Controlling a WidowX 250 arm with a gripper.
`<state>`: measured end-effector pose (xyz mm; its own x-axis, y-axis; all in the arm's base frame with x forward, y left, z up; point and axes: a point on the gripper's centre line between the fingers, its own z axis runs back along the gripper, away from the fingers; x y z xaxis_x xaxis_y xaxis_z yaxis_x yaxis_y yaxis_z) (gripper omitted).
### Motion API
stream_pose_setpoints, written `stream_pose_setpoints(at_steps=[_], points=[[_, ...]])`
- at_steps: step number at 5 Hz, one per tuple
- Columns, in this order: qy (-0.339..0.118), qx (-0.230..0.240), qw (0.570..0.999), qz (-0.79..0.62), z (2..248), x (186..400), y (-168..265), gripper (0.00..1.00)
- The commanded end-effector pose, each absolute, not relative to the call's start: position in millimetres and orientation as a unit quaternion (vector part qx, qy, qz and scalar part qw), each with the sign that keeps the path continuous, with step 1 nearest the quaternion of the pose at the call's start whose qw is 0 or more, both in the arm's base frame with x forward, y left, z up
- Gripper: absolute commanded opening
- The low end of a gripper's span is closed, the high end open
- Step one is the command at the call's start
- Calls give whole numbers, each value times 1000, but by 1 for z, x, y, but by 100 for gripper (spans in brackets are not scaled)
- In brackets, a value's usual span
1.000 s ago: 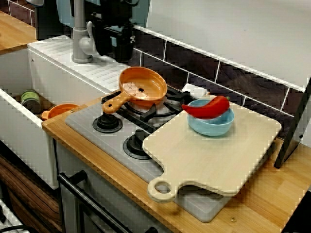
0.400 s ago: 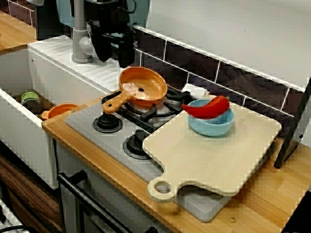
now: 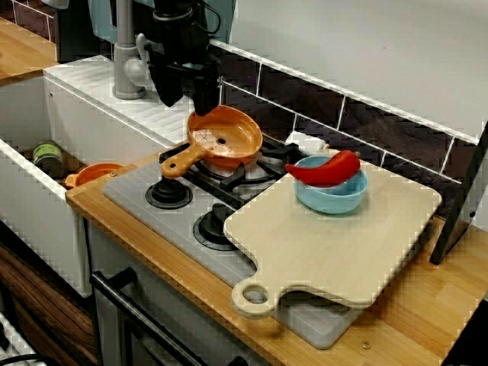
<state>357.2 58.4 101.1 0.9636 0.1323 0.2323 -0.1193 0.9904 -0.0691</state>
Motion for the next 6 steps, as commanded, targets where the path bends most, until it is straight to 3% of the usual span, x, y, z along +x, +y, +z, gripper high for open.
stream_pose_setpoints(at_steps=[1,5,6], points=[[-149,-9,987,67,108,369,62,100],[-159,6,985,68,99,379,62,100],[-159,14,985,64,98,380,60,0]])
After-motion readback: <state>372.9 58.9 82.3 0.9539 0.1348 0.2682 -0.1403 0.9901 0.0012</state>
